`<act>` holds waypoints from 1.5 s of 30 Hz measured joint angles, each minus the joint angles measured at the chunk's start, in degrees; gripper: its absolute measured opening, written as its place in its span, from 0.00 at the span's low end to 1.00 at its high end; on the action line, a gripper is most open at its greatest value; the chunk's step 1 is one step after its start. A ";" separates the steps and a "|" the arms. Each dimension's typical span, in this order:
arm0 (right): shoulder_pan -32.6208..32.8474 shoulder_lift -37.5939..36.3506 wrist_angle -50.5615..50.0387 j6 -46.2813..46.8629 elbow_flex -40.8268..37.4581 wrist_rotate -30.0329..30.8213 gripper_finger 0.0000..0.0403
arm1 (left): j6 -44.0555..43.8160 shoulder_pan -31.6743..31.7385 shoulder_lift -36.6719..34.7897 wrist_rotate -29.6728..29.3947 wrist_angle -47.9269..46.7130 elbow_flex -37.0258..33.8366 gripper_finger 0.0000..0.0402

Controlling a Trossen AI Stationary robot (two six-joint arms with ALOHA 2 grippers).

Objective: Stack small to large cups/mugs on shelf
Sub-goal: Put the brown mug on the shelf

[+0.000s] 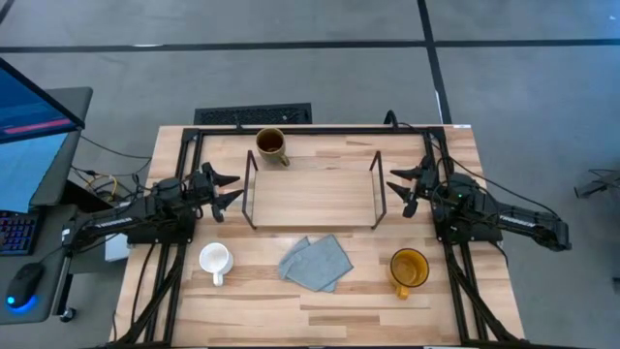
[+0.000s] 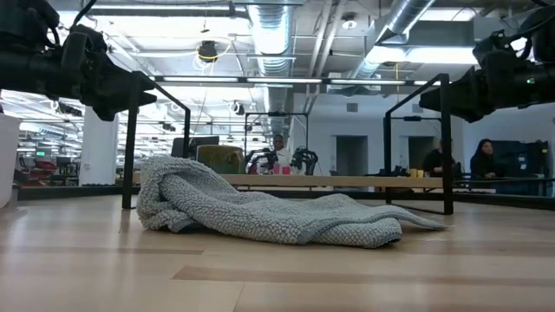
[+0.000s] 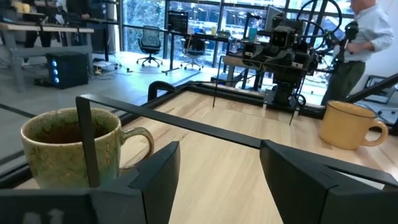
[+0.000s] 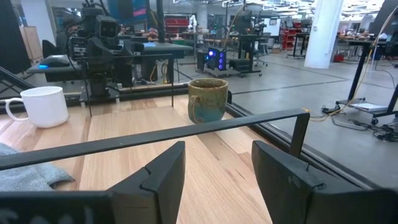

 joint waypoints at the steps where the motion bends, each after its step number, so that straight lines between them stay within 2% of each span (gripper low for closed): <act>1: 0.00 -0.02 0.00 0.02 0.00 -0.02 0.52 | 0.35 -0.03 0.00 -0.67 0.10 0.00 0.53; 9: 0.00 0.00 2.21 0.16 0.00 -0.02 0.52 | 0.72 0.02 0.00 -2.60 0.49 0.00 0.53; 14: 0.00 -0.01 9.70 1.87 0.02 0.10 0.52 | 0.22 0.02 0.00 -2.65 0.52 0.02 0.53; 18: 0.00 -0.02 14.84 -1.52 0.25 0.20 0.52 | 0.30 0.02 -0.02 -2.65 0.54 -0.01 0.53; 25: 0.00 0.04 14.67 -8.60 5.33 0.22 0.52 | 0.26 0.02 -0.02 -2.67 0.58 0.01 0.53; 33: 0.00 0.42 14.82 -9.09 13.94 0.70 0.52 | 0.26 0.01 -0.02 -2.76 0.60 0.00 0.53; 38: 0.00 4.84 14.69 -9.09 20.52 1.95 0.52 | 0.26 0.01 -0.02 -3.77 0.74 -0.01 0.53; 45: 0.00 17.95 10.85 -11.60 30.41 3.17 0.52 | 0.26 0.02 -0.02 -3.87 0.76 0.00 0.53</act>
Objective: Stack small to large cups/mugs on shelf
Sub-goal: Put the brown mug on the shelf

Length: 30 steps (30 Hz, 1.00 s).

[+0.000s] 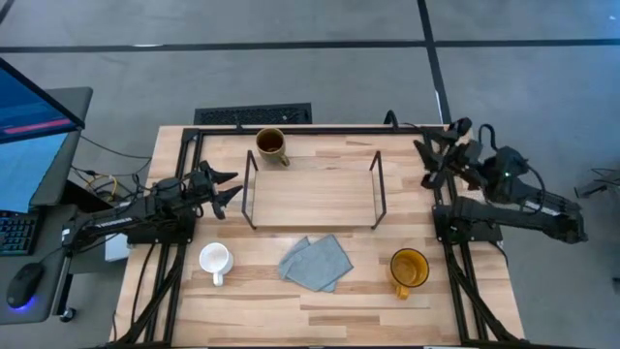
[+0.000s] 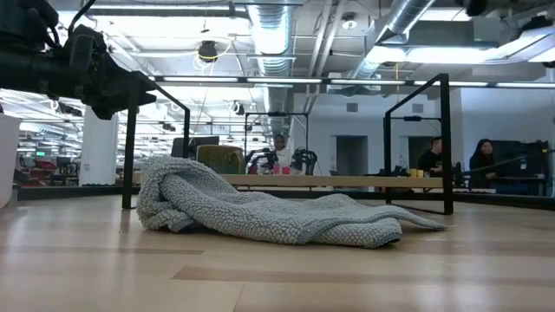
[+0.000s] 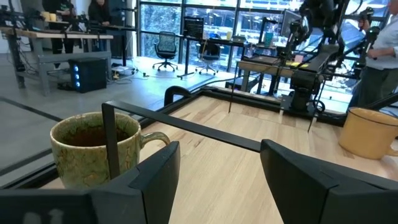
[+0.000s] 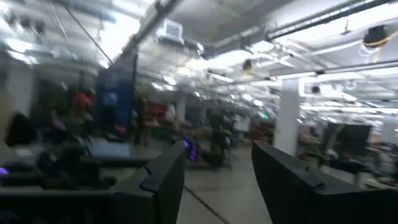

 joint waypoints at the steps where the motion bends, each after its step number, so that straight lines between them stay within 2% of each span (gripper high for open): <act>1: 0.00 1.63 -0.12 -0.78 1.29 0.97 0.52 | 0.00 0.00 0.00 0.00 0.00 0.00 0.53; 4: 0.00 6.24 0.05 -1.71 4.70 5.12 0.52 | -0.02 -0.01 0.00 0.00 0.00 -0.01 0.53; 7: -0.01 9.75 0.17 1.80 7.88 9.54 0.52 | 0.00 -0.02 0.00 0.00 0.00 -0.01 0.53; 11: -0.02 12.46 -0.01 4.36 11.20 11.88 0.52 | -0.02 -0.01 0.00 -0.01 0.00 0.00 0.53; 17: 0.00 14.26 -0.03 4.98 12.71 12.08 0.52 | -0.02 -0.01 0.00 -0.02 0.00 0.00 0.53; 23: -0.01 15.16 0.02 11.98 12.75 11.80 0.52 | -0.02 -0.02 0.00 -0.02 0.00 0.01 0.53; 30: 0.00 19.72 4.48 11.90 12.75 7.13 0.52 | -0.02 0.00 0.00 -0.01 -0.01 0.01 0.53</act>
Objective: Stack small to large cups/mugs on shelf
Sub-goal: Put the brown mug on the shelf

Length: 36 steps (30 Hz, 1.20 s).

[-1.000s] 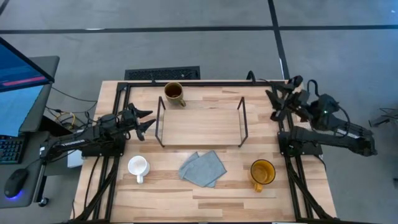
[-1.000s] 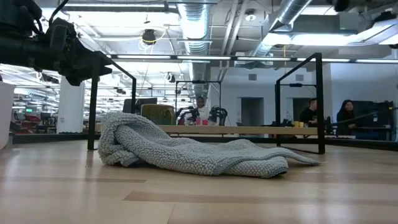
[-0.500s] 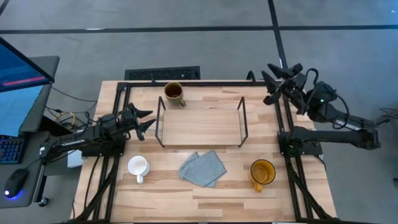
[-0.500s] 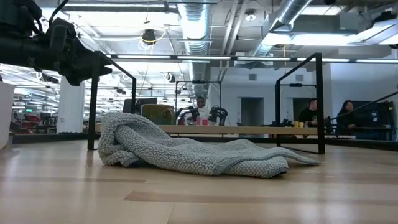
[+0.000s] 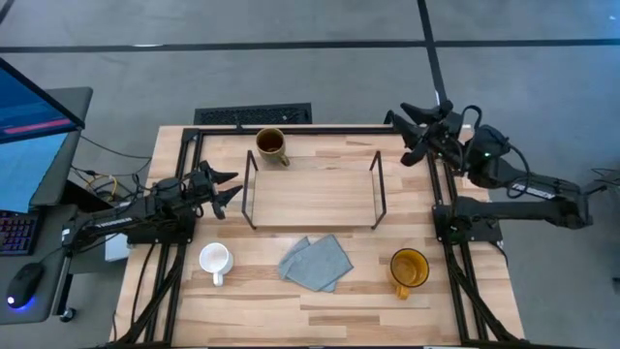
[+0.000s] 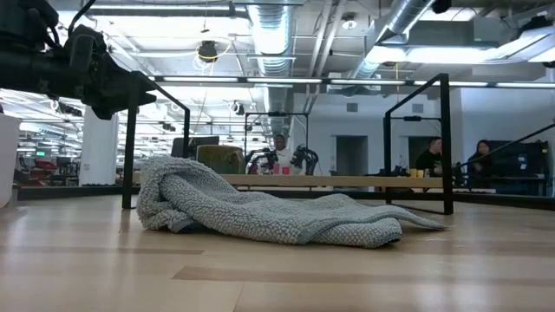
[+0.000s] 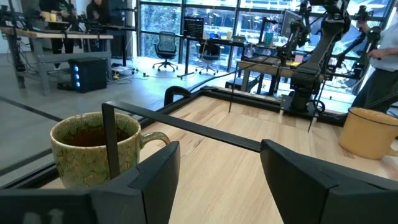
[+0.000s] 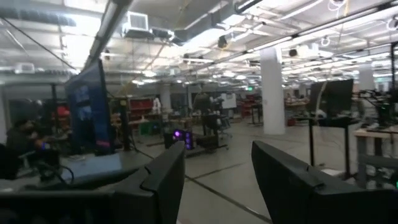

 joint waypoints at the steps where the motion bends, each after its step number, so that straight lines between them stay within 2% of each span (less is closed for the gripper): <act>1: 0.00 0.90 1.46 0.18 0.00 -0.37 0.52 | 0.00 -0.02 0.00 0.01 0.01 -0.01 0.53; 6: 0.00 5.86 2.96 0.22 2.26 -3.97 0.52 | 0.00 -0.02 0.00 0.01 -0.01 -0.01 0.53; 10: 0.04 11.59 0.20 0.16 8.06 -7.75 0.52 | 0.00 0.00 0.00 0.01 -0.01 -0.01 0.53; 14: -0.02 17.93 -6.73 -0.27 17.02 -8.37 0.52 | 0.00 0.00 -0.01 0.01 -0.01 -0.01 0.53; 22: -0.74 30.12 -28.78 -2.17 37.38 -8.82 0.52 | 0.00 0.00 -0.01 0.01 -0.01 -0.01 0.53; 29: -0.72 39.16 -35.73 -7.89 49.08 -9.03 0.52 | 0.00 0.00 -0.02 0.01 -0.01 -0.01 0.53; 33: -0.70 43.56 -38.03 -8.01 53.18 -9.26 0.52 | 0.00 0.00 0.00 0.03 -0.01 -0.01 0.53; 36: -0.74 46.52 -39.80 -8.04 54.98 -11.98 0.52 | 0.00 -0.01 0.00 0.03 -0.01 -0.01 0.53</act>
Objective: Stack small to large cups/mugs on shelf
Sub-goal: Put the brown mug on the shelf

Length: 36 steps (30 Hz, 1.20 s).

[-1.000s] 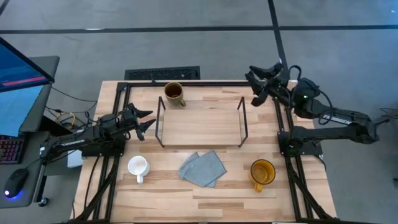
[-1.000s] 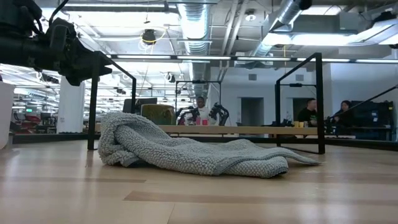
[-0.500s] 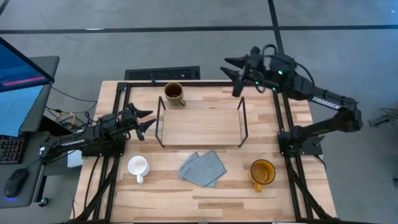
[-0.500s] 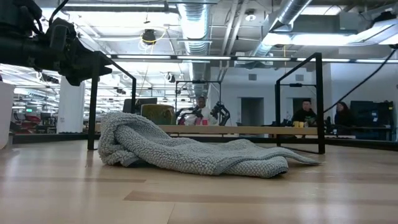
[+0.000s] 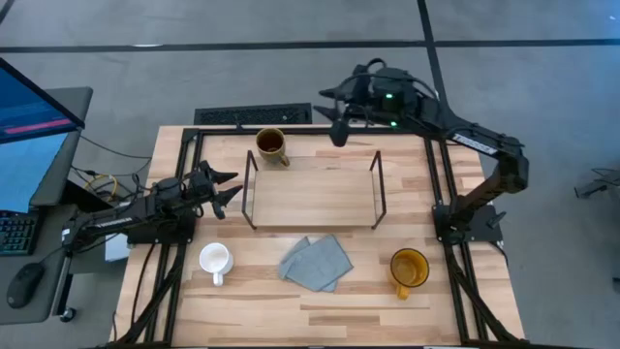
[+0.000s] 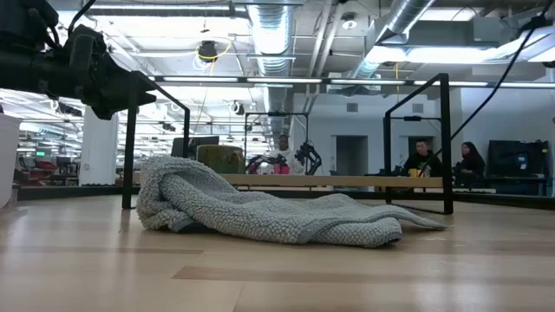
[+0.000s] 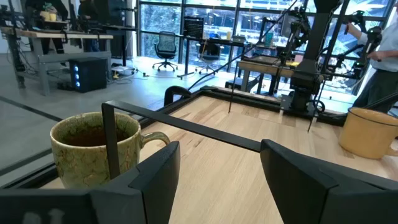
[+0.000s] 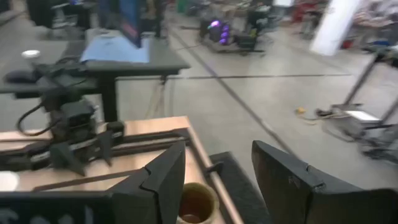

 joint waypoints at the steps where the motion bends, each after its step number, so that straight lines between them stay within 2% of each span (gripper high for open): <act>1: 0.00 1.13 -0.02 0.00 0.36 -1.05 0.52 | 0.00 0.01 0.00 0.00 -0.02 0.02 0.53; 9: 0.35 8.92 -1.00 -5.71 1.44 -3.07 0.52 | 0.00 -0.01 0.00 0.01 -0.02 0.01 0.53; 13: 0.41 12.10 -2.35 -5.36 1.37 -3.17 0.52 | 0.00 0.00 0.00 0.02 -0.02 0.00 0.53; 24: 2.22 18.94 -3.35 8.10 1.36 -3.20 0.52 | 0.00 0.01 0.00 0.00 -0.02 0.01 0.53; 29: 4.15 21.11 -2.95 9.42 1.35 -3.16 0.52 | 0.00 -0.02 0.00 0.02 -0.02 0.00 0.53; 36: 5.87 24.17 -1.14 17.33 1.35 -2.98 0.52 | 0.00 0.01 0.00 0.00 -0.02 0.02 0.53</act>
